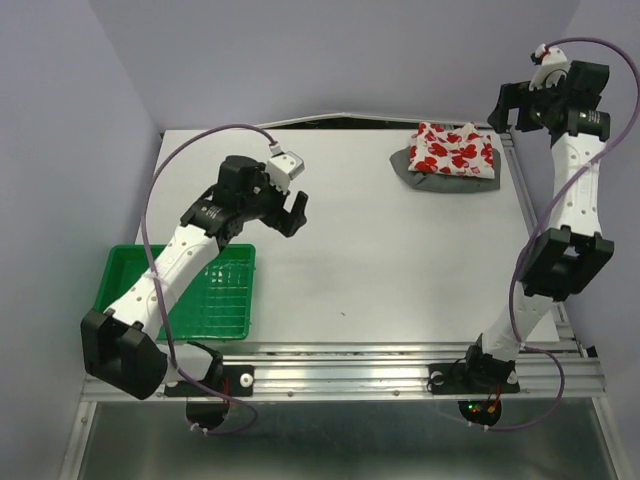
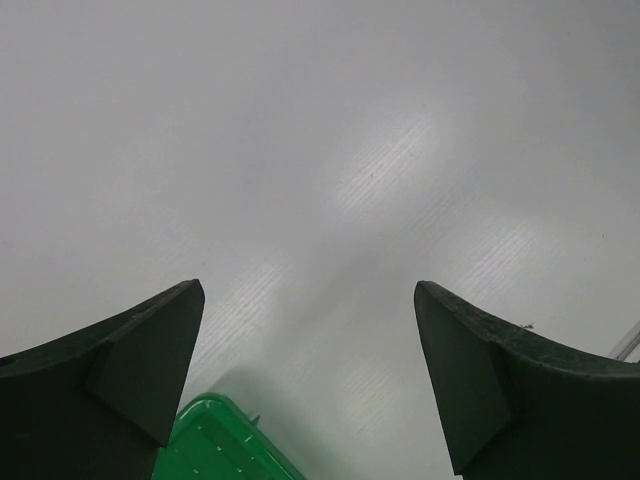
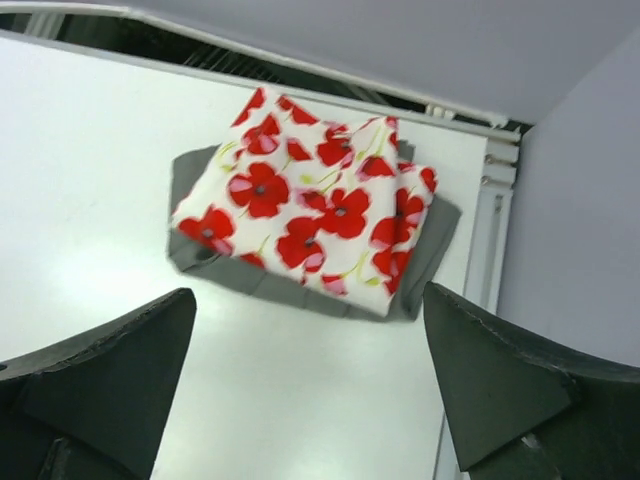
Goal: Fold and stack the skirts
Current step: Neatly place the folded skirt to the corner
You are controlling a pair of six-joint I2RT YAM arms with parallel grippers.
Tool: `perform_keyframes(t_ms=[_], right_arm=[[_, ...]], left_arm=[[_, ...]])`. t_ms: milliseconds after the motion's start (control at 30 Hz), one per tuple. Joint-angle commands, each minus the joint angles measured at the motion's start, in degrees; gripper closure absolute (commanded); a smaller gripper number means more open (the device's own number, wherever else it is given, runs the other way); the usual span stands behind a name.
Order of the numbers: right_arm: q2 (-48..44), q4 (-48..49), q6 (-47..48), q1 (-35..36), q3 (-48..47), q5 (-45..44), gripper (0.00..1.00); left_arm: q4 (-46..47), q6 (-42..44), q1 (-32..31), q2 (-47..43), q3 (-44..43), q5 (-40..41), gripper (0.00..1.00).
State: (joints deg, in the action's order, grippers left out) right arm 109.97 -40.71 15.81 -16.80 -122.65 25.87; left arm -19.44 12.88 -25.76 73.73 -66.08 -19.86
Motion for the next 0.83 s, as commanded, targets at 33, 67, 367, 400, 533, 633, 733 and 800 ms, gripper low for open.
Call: perform_keyframes(t_ms=[33, 67, 367, 400, 533, 633, 733, 800], right_arm=[[-12.2, -11.0, -1.1, 0.9, 11.6, 4.7, 0.00], [-14.3, -11.3, -1.0, 0.9, 14.3, 5.0, 0.00], [-35.8, -9.1, 1.1, 1.9, 51.2, 10.2, 0.00], [-39.1, -8.4, 1.0, 1.9, 53.5, 10.5, 0.00], [-45.8, -6.9, 0.1, 1.9, 61.5, 9.8, 0.00], [-49.4, -7.2, 0.1, 1.9, 64.5, 9.8, 0.00], [-51.3, -7.5, 0.0, 1.9, 64.5, 10.3, 0.00], [-51.6, -7.4, -0.8, 1.9, 64.4, 10.0, 0.00]], left_arm=[[-0.6, -1.5, 5.6, -2.3, -3.0, -2.5, 0.01], [-1.0, -1.3, 6.2, -2.4, -2.6, -2.4, 0.01], [-0.8, -0.4, 7.6, -8.6, 4.2, 3.5, 0.01], [-1.3, 0.0, 7.6, -9.3, 4.6, 4.1, 0.01], [-3.4, 1.9, 7.6, -10.6, 6.8, 5.4, 0.01], [-2.9, 2.3, 7.6, -12.2, 9.5, 6.3, 0.01], [-2.7, 1.6, 7.6, -12.7, 11.2, 6.6, 0.01], [-2.7, 2.1, 7.6, -12.7, 11.6, 6.2, 0.02]])
